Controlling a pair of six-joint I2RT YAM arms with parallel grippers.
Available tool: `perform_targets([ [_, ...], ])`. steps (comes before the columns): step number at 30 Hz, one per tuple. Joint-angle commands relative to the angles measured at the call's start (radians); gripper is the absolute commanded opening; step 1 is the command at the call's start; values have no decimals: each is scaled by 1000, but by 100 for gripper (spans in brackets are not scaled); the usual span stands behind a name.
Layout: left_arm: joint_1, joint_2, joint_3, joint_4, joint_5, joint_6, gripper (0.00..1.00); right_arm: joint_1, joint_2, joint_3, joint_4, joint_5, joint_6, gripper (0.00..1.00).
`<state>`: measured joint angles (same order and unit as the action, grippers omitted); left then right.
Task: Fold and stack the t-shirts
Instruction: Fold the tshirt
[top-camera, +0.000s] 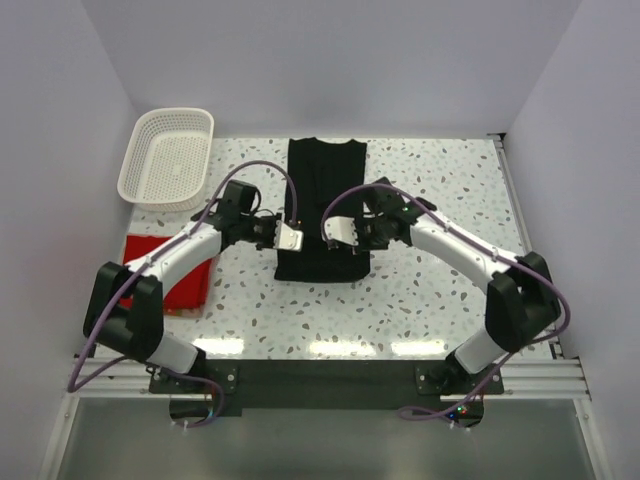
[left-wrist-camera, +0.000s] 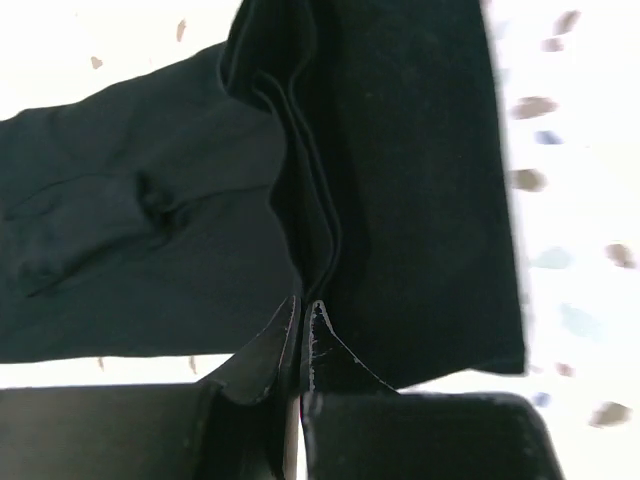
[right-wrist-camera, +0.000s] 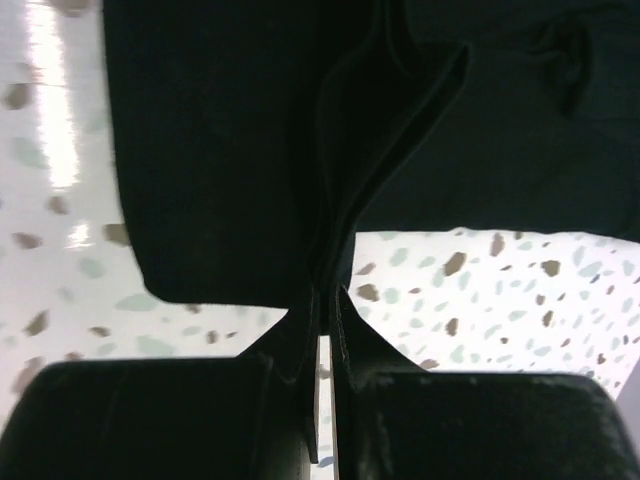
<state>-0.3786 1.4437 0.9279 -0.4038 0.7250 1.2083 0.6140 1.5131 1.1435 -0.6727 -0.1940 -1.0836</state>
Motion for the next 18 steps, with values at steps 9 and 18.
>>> perform_targets([
  [9,72,317,302,169,17,77,0,-149,341,346,107,-58,-176,0],
  [18,92,466,379,296,-12,50,0,-194,499,472,145,-51,-196,0],
])
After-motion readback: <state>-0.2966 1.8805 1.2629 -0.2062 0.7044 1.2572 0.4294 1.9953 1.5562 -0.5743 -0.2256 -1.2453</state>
